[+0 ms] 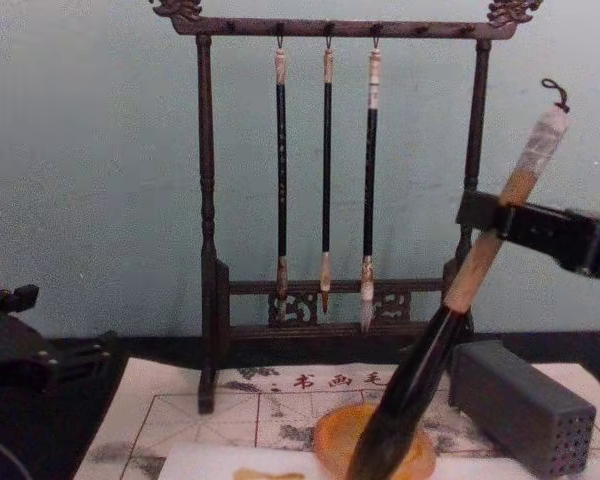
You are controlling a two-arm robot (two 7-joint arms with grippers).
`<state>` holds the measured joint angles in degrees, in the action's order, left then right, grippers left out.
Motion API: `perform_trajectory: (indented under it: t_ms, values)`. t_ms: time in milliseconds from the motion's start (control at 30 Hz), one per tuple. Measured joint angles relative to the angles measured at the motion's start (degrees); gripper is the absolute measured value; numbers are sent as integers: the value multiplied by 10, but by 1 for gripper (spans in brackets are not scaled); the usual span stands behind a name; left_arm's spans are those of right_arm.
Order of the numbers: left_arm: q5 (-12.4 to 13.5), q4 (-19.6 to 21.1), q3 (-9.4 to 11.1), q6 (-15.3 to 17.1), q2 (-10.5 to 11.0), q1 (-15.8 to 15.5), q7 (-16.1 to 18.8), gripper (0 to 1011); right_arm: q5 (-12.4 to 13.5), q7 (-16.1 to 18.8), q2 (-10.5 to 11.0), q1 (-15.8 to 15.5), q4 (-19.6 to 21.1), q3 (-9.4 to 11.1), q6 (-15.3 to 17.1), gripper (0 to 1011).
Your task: Pick up the brush from the inkstone, write on the paper, then place the brush back to its original position.
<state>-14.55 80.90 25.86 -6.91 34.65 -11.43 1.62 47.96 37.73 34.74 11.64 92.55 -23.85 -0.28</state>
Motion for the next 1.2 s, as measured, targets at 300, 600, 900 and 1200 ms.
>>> perform_trajectory:
  t_ms: [300,600,900,1200]
  values:
    - [0,0,0,0,0,0,0,1001,-17,16,8,5,11,-31,0,185]
    - [0,0,0,0,0,0,0,1001,-25,25,16,6,24,-51,3,185]
    - [0,0,0,0,0,0,0,1001,-44,23,22,-1,31,-62,-5,185]
    - [0,0,0,0,0,0,0,1001,-62,20,15,2,26,-69,-12,185]
